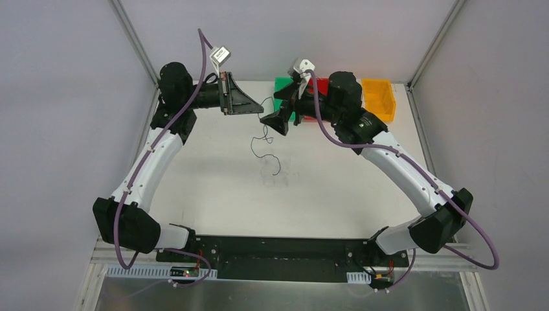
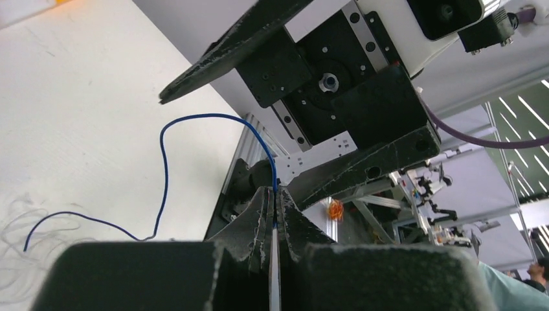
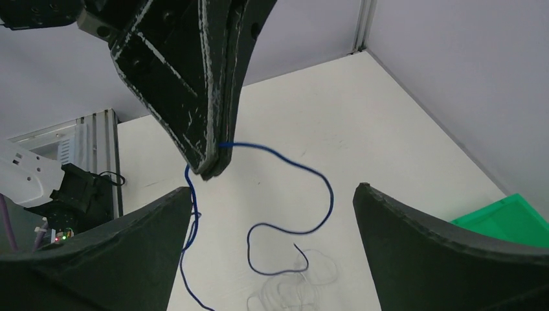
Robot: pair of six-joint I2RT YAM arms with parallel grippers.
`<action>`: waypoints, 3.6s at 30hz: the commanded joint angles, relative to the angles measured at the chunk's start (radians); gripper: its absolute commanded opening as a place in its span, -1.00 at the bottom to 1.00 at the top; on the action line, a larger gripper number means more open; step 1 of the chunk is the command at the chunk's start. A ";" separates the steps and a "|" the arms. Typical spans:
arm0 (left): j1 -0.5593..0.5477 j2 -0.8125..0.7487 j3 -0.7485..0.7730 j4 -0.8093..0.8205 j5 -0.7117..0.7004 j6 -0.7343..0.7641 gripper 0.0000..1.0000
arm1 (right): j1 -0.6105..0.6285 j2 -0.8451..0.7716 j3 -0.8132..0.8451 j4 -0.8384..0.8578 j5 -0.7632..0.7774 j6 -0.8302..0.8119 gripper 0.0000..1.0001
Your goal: Untangle the cables
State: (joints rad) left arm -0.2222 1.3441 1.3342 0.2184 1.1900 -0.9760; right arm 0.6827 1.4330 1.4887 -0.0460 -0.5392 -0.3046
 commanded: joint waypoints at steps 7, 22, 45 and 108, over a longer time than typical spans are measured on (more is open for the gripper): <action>-0.053 0.011 0.043 0.004 0.089 0.062 -1.00 | 0.058 -0.045 -0.012 0.113 -0.076 -0.089 0.94; -0.063 0.034 0.114 0.098 0.085 -0.035 -1.00 | 0.054 -0.042 -0.082 0.116 0.003 -0.113 -0.75; 0.096 0.044 0.130 -0.369 -0.392 0.492 0.98 | -0.455 0.189 0.036 0.056 0.584 0.019 -1.00; 0.144 0.232 0.067 -0.728 -0.428 0.761 0.98 | -0.635 0.410 0.250 -0.173 0.242 0.139 0.72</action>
State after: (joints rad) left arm -0.0895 1.5658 1.4551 -0.4526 0.7280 -0.2581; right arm 0.0536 1.9987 1.7306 -0.0937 -0.1490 -0.1204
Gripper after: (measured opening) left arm 0.990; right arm 0.845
